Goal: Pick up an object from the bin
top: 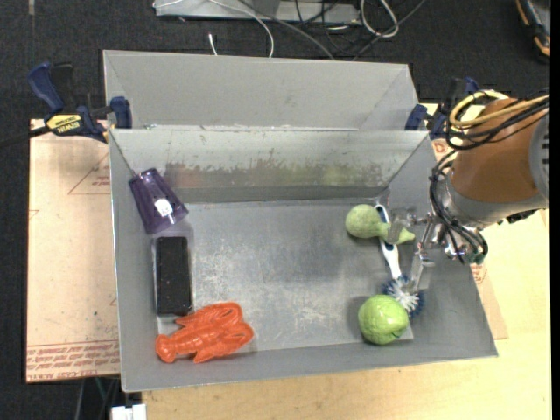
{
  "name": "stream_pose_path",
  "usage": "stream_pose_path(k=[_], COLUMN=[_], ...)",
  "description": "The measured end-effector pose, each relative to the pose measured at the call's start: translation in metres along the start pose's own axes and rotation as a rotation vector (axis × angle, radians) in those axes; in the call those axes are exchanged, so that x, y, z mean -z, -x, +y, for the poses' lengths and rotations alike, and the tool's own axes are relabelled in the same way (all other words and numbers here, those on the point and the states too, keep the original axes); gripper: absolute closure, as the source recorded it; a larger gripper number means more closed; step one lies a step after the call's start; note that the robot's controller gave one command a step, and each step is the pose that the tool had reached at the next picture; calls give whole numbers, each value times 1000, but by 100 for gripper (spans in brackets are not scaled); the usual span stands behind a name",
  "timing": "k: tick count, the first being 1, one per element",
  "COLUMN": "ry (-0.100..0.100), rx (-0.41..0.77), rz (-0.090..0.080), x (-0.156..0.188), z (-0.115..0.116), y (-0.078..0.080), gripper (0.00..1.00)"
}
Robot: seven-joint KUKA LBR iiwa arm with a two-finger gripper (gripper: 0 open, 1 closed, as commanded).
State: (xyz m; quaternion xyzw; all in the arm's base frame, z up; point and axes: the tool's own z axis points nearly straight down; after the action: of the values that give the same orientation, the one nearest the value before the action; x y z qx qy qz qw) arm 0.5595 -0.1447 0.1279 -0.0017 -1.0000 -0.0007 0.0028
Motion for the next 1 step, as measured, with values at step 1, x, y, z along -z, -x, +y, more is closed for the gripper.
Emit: stream_pose_path(k=[1], ry=[-1], rx=[3], rz=[-7], x=[4], z=[1], y=[3], gripper=[0])
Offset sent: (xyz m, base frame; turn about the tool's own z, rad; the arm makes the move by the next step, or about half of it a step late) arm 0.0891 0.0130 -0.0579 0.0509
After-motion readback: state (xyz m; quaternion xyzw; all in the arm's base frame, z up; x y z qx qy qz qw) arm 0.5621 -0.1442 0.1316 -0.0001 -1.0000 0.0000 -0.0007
